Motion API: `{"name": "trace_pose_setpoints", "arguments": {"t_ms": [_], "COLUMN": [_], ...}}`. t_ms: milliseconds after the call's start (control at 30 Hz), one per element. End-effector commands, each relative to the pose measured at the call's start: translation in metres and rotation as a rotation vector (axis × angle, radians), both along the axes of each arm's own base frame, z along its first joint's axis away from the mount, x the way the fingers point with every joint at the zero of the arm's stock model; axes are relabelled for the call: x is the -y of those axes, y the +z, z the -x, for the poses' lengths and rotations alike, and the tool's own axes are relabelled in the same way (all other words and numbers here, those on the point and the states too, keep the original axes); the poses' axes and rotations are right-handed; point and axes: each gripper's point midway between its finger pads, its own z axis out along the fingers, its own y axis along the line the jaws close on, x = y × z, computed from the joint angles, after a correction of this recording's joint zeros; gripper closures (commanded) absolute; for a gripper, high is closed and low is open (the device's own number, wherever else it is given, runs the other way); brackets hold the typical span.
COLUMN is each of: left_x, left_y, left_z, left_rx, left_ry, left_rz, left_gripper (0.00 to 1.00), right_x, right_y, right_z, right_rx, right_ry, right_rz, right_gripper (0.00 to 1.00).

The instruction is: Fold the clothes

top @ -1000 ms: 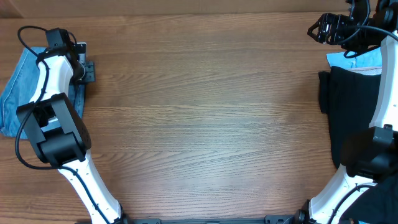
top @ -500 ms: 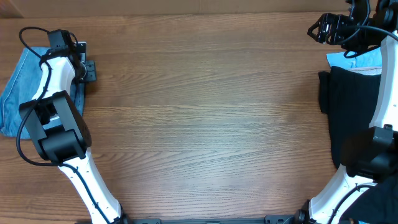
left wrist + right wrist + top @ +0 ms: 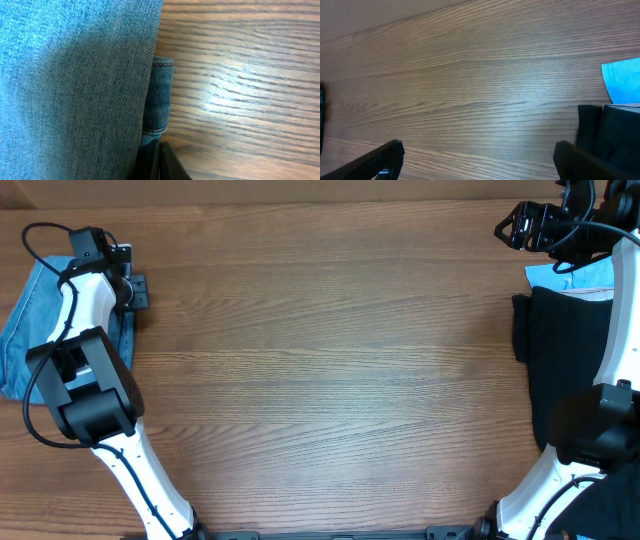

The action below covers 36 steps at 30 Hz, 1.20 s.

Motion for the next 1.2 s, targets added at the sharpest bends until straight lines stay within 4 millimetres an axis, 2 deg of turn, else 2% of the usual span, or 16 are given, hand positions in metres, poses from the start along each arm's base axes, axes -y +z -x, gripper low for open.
{"name": "trace_pose_setpoints", "arguments": {"t_ms": [0,167,233,267,333,400,433,467,533,633,1167], "left_x": [-0.020,-0.023,-0.007,0.010,0.025,0.056,0.070,0.080,0.094,0.105,0.106], "left_y": [-0.004,-0.001,0.005,0.019,0.044,0.098,0.121,0.137,0.154,0.151,0.148], "left_z": [0.004,-0.001,-0.012,-0.023,-0.035,-0.052,-0.056,-0.059,-0.061,-0.060,-0.057], "left_rx": [-0.002,0.031,0.069,0.109,0.158,0.250,0.290,0.320,0.352,0.338,0.321], "left_ry": [0.054,0.075,0.050,0.020,0.003,-0.041,-0.069,-0.089,-0.115,-0.134,-0.133], "left_rz": [-0.020,-0.010,0.056,0.103,0.101,0.090,0.082,0.075,0.072,0.078,0.082], "left_gripper": [0.96,0.96,0.96,0.96,0.95,0.86,0.70,0.34,0.00,0.00,0.00], "right_x": [0.000,0.000,0.000,0.000,0.000,0.000,0.000,0.000,0.000,0.000,0.000], "right_y": [0.003,0.003,0.003,0.003,0.003,0.003,0.003,0.003,0.003,0.003,0.003], "right_z": [-0.001,-0.001,-0.001,-0.001,-0.001,-0.001,-0.001,-0.001,-0.001,-0.001,-0.001], "right_rx": [0.011,0.011,0.011,0.011,0.011,0.011,0.011,0.011,0.011,0.011,0.011], "right_ry": [0.002,0.002,0.001,0.002,0.002,0.002,0.002,0.002,0.002,0.002,0.002], "right_rz": [0.003,0.003,0.003,0.003,0.003,0.003,0.003,0.003,0.003,0.003,0.003], "right_gripper": [0.00,0.00,0.00,0.00,0.00,0.00,0.00,0.00,0.00,0.00,0.00]}}
